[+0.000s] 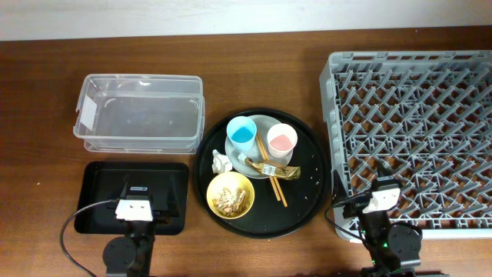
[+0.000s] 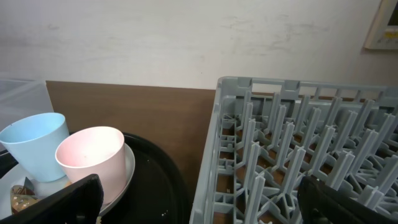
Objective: Sort waste into correct bins and load items into the dishwasher rack
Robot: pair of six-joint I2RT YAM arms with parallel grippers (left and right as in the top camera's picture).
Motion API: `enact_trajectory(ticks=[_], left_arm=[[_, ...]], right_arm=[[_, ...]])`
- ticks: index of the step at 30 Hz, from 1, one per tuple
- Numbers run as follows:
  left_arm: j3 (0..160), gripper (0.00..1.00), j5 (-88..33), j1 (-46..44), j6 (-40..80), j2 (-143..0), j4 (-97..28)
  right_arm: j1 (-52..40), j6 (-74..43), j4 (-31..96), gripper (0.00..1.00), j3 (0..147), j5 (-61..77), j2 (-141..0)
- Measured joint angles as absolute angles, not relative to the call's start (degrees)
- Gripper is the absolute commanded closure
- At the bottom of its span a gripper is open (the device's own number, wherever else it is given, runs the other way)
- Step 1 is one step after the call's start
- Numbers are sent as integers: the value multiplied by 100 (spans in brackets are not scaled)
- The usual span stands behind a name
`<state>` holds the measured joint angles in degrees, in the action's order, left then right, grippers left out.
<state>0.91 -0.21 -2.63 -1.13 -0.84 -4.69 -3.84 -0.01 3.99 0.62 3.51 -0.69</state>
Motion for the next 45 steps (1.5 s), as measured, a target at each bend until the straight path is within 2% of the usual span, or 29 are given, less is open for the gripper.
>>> enact_trajectory(ticks=[10,14,20,25,30,34,43,45], left_arm=[[91,1,-71,-263,-115,-84,-467],[99,1,-867,-255,-106,-84,-436],[615,1,-1824,-255,381,-89,-1238],[2095,1,-2021,-255,523,-397,-2292],[3787,1,-2163,-255,569,-1601,-3389],[5236,1,-2416,-255,585,-3210,-4598],[5830,1,-4069,-255,587,-5446,-4613],[5830,18,-4362,-259,589,-5780,-4674]], right_arm=[[-384,1,399,2,62,353,-69],[-384,1,399,2,62,353,-69],[-384,1,397,2,62,353,-69],[-384,1,397,2,62,353,-69],[-384,1,395,2,62,353,-69],[-384,-1,395,2,62,353,-69],[-384,1,395,2,62,353,-69],[-384,-1,395,2,62,353,-69]])
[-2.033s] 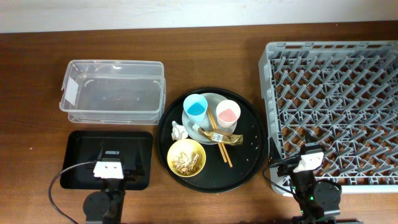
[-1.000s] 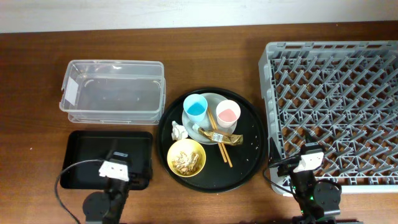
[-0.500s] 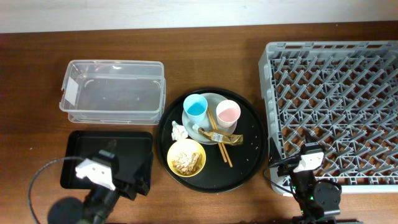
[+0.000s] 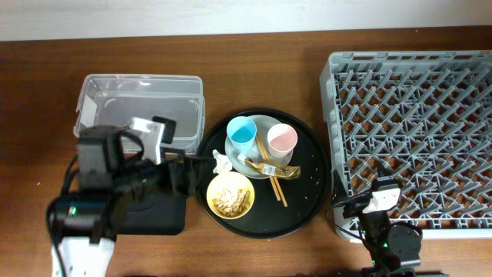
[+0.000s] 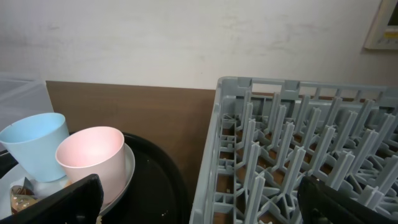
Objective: Sort waste into correct bins and load items into the dishwasher rack
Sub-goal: 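Reach the left gripper to the white tissue and grasp it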
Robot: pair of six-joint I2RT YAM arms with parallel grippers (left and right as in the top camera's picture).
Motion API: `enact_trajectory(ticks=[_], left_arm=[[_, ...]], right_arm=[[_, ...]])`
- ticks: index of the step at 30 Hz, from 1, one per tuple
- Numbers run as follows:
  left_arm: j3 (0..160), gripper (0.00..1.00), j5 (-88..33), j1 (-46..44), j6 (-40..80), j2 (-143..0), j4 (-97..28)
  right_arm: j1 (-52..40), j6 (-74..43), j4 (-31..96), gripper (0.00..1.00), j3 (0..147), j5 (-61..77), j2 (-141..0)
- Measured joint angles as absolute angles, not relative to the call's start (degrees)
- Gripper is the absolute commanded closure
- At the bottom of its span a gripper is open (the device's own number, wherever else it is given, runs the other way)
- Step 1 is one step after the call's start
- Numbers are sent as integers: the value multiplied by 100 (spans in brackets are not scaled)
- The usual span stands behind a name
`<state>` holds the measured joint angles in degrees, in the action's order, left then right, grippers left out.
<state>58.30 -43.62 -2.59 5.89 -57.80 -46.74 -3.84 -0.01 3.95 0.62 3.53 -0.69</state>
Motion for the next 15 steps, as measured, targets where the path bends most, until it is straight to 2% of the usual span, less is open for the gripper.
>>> enact_trajectory(ticks=[2,7,9,12,15], left_arm=[[5833,31,-4587,-342,600,-6123,-4735],[5830,49,-4501,-858,906,-6726,-4766],[5830,48,-3780,-1249,1402,-6851,-4799],[5830,41,-1931,-2110,2298,-6945,-4799],[5830,40,-666,-2639,2899,-7140,-4705]], right_arm=[[-384,-1,395,2,62,353,-69],[-384,-1,395,2,62,351,-69],[-384,1,395,2,62,351,-69],[-384,-3,395,2,62,353,-69],[-384,-1,395,2,62,353,-69]])
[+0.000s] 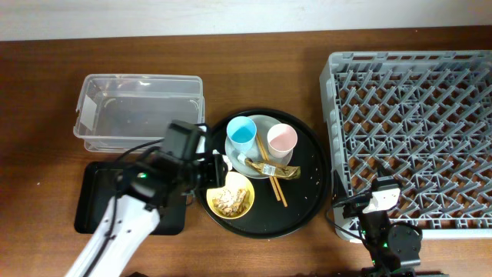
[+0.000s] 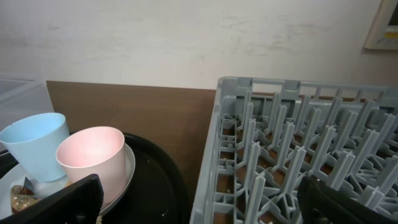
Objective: Sort waste into correct bins and load items into the dishwasher rack
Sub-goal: 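Reach the left gripper to the white tissue and grasp it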
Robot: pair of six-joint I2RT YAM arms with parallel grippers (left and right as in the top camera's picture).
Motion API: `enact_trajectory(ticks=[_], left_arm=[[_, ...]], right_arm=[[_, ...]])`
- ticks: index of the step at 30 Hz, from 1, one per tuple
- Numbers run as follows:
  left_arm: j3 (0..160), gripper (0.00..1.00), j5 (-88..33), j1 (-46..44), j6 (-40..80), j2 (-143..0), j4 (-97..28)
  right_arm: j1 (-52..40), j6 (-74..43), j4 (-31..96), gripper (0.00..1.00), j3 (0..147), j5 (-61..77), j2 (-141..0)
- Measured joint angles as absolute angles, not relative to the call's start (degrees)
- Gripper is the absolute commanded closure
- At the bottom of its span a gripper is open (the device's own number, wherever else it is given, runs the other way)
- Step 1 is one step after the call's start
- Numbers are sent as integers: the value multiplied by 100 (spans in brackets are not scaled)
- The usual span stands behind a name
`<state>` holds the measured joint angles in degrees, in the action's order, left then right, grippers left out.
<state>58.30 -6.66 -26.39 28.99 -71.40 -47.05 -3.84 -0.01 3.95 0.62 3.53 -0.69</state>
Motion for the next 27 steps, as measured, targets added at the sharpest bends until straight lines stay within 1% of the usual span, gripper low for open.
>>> enact_trajectory(ticks=[3,6,13,22,26,27], left_arm=[[5830,39,-139,-2993,3236,-7487,-4438],[5830,36,117,-3148,3404,-7935,-4123],[5830,34,458,-3155,3505,-8947,-3634],[5830,34,757,-3155,3522,-9522,-3446],[5830,35,810,-3155,3522,-9795,-3350],[5830,42,816,-3155,3524,-9839,-3332]], right_arm=[[-384,-1,395,2,62,355,-69],[-384,-1,395,2,62,355,-69],[-384,-1,395,2,62,353,-69],[-384,1,395,2,62,353,-69],[-384,1,395,2,62,355,-69],[-384,1,395,2,62,353,-69]])
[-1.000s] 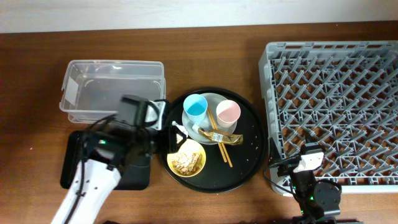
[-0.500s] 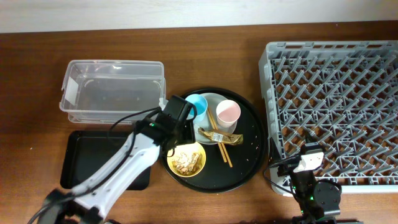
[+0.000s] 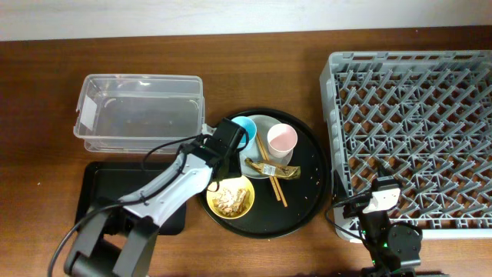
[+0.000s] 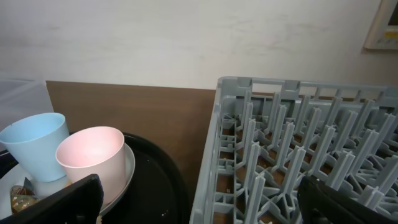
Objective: Sort waste into correct bins and load items into the dishwasher rack
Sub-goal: 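Reach the left gripper to the white tissue and grasp it, then carry the tissue with the left gripper into the clear bin and release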
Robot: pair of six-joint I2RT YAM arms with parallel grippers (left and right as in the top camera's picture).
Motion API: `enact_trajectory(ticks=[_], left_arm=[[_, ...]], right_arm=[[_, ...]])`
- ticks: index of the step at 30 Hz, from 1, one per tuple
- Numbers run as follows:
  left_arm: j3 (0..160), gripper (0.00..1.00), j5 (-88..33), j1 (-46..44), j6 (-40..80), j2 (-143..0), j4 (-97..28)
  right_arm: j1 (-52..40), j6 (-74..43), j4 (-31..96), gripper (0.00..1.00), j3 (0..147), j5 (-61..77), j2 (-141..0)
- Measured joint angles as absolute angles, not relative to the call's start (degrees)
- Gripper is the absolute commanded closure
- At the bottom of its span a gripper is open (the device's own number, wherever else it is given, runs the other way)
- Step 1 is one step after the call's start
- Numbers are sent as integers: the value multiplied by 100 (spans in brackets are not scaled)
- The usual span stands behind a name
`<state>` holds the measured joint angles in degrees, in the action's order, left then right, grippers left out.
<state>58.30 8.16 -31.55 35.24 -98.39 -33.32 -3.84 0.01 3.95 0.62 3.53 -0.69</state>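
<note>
A round black tray (image 3: 307,204) holds a grey plate (image 3: 265,150) with a blue cup (image 3: 247,128), a pink cup (image 3: 282,138), chopsticks (image 3: 275,188) and a gold wrapper (image 3: 277,170). A yellow bowl (image 3: 231,196) of food scraps sits at the tray's front. My left gripper (image 3: 221,154) reaches over the tray's left side, just left of the blue cup, and hides what lies beneath it. Whether it is open cannot be told. My right gripper (image 4: 199,208) rests open at the rack's front-left corner with nothing between its fingers (image 4: 62,199).
The grey dishwasher rack (image 3: 411,131) fills the right side. A clear plastic bin (image 3: 142,111) stands at the back left. A flat black bin (image 3: 115,192) lies in front of it, with the left arm stretched over its right part.
The left arm has stretched farther right and lower. Its gripper now covers the crumpled white tissue on the tray's left, against the blue cup. The right arm is unmoved.
Both arms rested at the table's front, the left one over the black bin. Then the left arm stood raised above the bins, pointing at the tray. Later its gripper was at the tray's left rim, and now it is over the tissue.
</note>
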Motion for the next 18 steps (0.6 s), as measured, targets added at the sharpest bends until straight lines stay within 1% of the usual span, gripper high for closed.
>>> enact_trajectory(ticks=[2,4,6,8,14,18], left_arm=[[5833,77,821,-3155,3540,-9937,-3288],[5833,90,840,-3155,3590,-9990,-3286],[5833,96,843,-3155,3579,-9998,-3288],[5833,99,843,-3155,3573,-9998,-3284],[5839,100,849,-3155,3361,-9896,-3282],[6010,100,939,-3155,3052,-9157,-3446]], right_arm=[[-384,1,395,2,62,353,-69],[-384,-3,395,2,62,355,-69],[-384,3,395,2,62,353,-69],[-384,-3,395,2,62,353,-69],[-384,-1,395,2,62,353,-69],[-384,-3,395,2,62,355,-69]])
